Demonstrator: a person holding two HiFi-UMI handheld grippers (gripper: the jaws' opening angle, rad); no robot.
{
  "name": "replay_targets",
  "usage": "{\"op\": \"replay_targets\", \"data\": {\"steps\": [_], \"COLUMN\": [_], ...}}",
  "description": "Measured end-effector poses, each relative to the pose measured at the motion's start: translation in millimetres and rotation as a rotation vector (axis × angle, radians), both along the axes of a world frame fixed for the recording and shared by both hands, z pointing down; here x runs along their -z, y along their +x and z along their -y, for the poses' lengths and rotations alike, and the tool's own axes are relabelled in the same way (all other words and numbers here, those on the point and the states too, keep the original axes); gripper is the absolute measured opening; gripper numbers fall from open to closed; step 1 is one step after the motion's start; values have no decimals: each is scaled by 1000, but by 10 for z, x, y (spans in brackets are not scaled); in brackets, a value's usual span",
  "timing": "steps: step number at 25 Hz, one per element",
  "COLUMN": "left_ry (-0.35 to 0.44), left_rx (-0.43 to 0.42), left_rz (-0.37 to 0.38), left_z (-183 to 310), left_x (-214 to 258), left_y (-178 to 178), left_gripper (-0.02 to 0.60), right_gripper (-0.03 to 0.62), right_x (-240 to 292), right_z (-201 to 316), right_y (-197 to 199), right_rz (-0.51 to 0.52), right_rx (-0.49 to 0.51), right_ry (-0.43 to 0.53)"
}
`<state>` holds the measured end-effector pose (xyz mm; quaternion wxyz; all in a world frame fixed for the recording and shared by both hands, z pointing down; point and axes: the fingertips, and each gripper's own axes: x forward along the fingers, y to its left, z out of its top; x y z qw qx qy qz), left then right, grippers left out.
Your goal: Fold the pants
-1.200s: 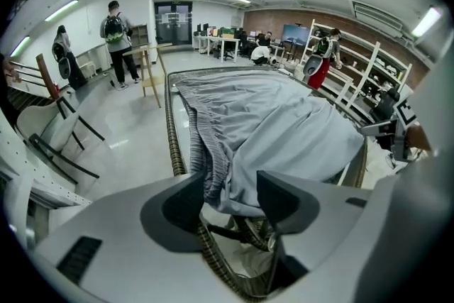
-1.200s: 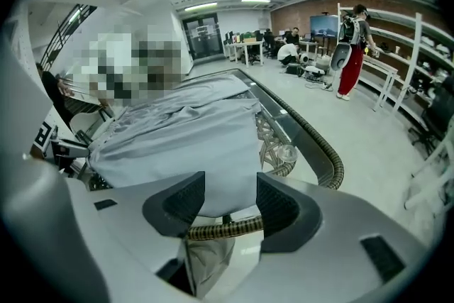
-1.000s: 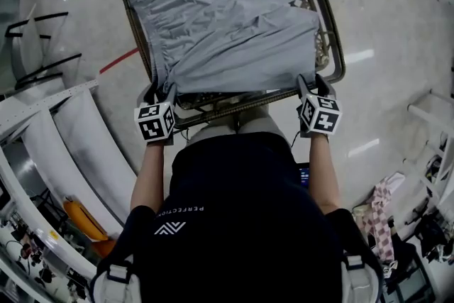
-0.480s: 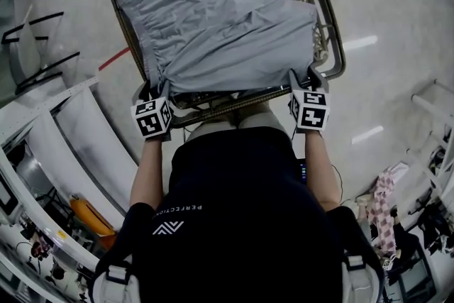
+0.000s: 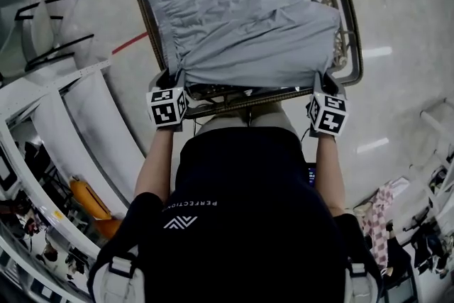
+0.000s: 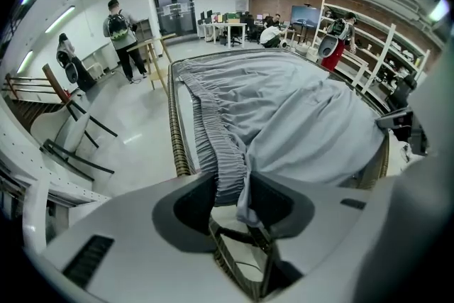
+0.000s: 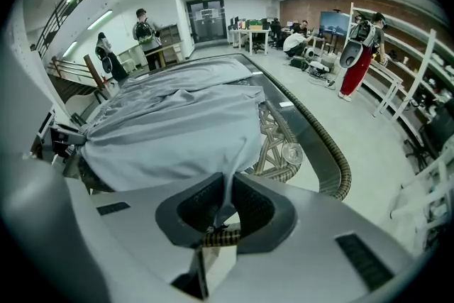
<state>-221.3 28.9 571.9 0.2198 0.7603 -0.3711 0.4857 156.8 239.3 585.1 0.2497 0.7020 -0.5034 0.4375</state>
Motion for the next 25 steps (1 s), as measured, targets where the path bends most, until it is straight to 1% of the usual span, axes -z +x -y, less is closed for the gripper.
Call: {"op": "replay_targets", "data": {"steps": [4,7,15,16,17,25], "left_ry": [-10,-18,-7,-5,-3,-10], "left_rx": [8,3,-11,-15,-18,-49], "left_rz": [-24,-43,-82,-86,-90,-142], "left_z": [-6,-22,-86,-95,-104,-215], "left_x": [7,23,104,117,129,201], "left_y": [-4,6,4,0,-6,-46], "left_gripper": [132,104,92,79,48,37], "right_gripper": [46,43,41,41,41,41], "right_x": [-6,37,265,288,309,465], "right_z": [32,20,-19,-24,-30,-166], "right_y": [-37,-8,123,125,124,129], "right_rz": [-13,-15,-60,-63,-66,-97], "right_rx": [34,34,8,5,3,-39], "right_ry": [-12,-6,18,20,23,39]}}
